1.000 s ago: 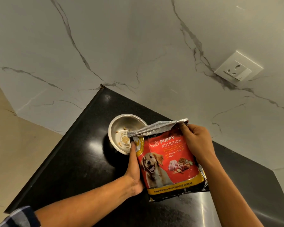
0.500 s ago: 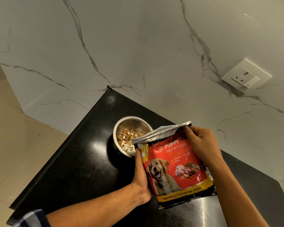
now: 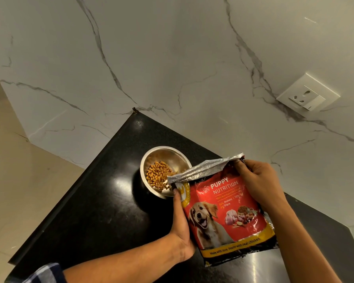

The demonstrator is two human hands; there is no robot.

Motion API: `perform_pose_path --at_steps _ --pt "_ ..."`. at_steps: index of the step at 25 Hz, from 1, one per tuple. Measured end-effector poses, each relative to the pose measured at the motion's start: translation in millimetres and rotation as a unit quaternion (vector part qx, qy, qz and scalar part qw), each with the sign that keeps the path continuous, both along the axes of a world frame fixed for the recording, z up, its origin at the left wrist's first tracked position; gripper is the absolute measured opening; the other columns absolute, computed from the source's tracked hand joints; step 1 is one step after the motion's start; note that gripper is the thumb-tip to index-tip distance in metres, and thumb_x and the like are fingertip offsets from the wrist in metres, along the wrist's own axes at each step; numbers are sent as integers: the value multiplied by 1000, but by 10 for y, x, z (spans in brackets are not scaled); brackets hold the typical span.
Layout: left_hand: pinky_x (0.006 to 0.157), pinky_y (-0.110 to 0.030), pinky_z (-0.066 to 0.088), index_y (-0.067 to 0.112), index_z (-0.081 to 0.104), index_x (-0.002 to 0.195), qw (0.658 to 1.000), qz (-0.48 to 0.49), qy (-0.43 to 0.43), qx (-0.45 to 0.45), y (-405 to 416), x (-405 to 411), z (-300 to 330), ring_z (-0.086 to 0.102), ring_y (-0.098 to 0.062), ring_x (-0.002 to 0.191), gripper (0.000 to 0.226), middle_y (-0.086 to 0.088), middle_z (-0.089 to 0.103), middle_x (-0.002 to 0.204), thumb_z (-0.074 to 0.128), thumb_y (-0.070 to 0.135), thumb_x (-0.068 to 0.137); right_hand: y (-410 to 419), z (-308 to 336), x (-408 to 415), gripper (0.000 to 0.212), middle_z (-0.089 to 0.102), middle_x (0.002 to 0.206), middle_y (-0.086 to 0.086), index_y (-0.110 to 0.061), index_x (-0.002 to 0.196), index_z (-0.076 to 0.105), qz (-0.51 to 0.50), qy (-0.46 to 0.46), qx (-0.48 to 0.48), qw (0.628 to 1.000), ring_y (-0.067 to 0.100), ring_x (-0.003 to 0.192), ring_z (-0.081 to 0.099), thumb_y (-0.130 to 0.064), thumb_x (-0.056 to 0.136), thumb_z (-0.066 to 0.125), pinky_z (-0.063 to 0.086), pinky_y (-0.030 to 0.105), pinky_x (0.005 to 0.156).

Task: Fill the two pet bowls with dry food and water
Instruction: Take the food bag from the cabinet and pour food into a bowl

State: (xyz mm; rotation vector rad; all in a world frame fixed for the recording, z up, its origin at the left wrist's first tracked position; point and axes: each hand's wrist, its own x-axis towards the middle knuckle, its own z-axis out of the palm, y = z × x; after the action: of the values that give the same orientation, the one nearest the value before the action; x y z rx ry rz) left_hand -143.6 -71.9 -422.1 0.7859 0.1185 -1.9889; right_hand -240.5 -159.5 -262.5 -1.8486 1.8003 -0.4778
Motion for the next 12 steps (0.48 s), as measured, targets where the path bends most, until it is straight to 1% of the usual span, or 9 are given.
perform_pose_path --at_steps 2,7,12 --pt "112 -57 42 17 80 112 1000 0 7 2 7 -10 17 67 -39 118 106 -19 74 121 27 97 68 10 12 -12 32 74 66 4 -20 86 73 1 0 -1 1000 16 55 72 -43 96 53 60 33 58" --pt "110 -58 44 15 80 111 1000 -5 14 2 9 -30 44 67 -40 117 108 -22 73 121 28 98 65 10 38 -17 31 74 65 4 -22 86 72 -1 2 3 1000 15 54 72 -43 97 52 60 30 57" --pt "106 -57 47 10 81 108 1000 1 27 11 21 -56 57 68 -42 114 110 -25 74 118 32 98 64 2 56 5 34 74 65 4 -19 88 73 8 16 -1 1000 15 53 71 -44 97 52 58 25 53"
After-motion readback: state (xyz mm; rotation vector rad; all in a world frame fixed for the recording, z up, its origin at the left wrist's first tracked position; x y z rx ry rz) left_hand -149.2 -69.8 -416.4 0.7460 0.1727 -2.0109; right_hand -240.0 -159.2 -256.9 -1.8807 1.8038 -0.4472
